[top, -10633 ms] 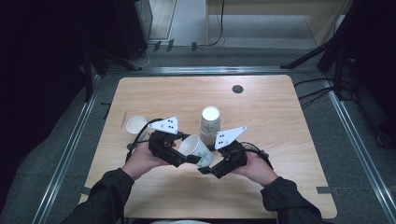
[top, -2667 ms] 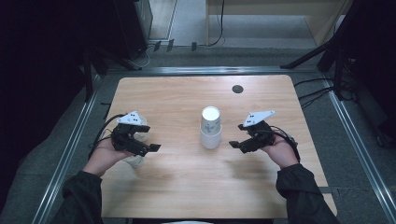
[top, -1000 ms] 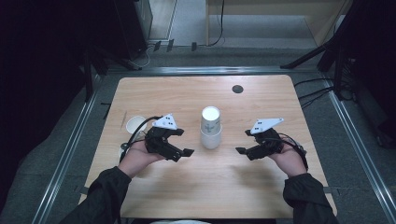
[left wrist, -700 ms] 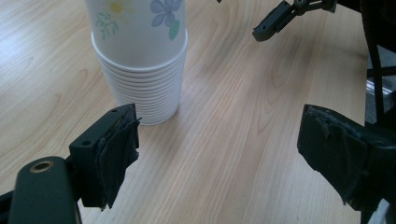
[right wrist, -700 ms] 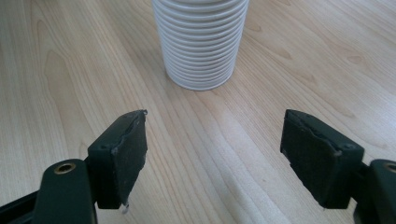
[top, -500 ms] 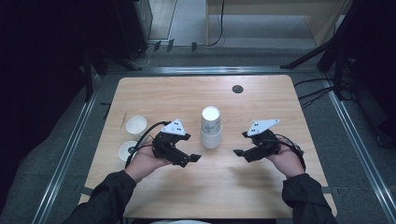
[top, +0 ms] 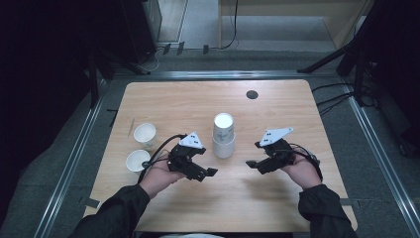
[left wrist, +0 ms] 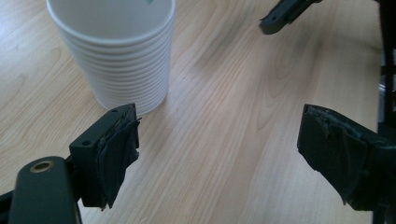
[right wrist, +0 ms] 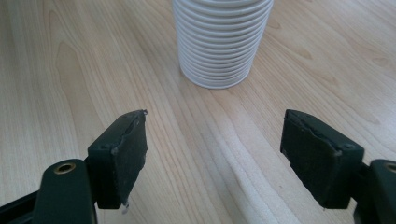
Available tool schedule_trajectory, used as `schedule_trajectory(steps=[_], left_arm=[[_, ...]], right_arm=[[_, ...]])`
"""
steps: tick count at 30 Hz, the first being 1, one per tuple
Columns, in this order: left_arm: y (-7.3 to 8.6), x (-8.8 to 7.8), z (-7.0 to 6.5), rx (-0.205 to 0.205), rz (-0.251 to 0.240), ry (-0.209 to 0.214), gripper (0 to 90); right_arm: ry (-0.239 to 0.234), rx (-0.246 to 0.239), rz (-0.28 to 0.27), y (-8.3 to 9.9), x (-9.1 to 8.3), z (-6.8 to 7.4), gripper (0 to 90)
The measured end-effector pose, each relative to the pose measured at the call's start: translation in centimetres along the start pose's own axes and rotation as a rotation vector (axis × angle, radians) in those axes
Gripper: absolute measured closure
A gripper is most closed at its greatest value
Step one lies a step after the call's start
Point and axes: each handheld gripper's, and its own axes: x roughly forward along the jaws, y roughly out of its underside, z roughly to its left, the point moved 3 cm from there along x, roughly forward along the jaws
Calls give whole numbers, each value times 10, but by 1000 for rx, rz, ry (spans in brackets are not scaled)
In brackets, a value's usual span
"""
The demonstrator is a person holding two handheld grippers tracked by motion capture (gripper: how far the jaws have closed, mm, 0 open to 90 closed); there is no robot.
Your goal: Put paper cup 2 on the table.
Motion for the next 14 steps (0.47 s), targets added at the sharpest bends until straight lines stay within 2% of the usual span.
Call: schedule_trajectory(steps=[5, 7, 9, 10, 14], left_arm=[[6, 10, 4, -28, 40, 17, 135], [7, 13, 4, -18, 55, 3, 137], [9, 17, 4, -25, 60, 2, 137], [11, 18, 4, -24, 65, -12, 136], [16, 26, 3, 26, 111, -50, 136]], right_arm=[[-10, -9, 4, -1, 2, 3, 229], [-15, -12, 6, -2, 2, 3, 227], [-18, -15, 9, -2, 3, 4, 226], [-19, -15, 13, -1, 4, 4, 226], [-25, -18, 30, 0, 6, 5, 223]])
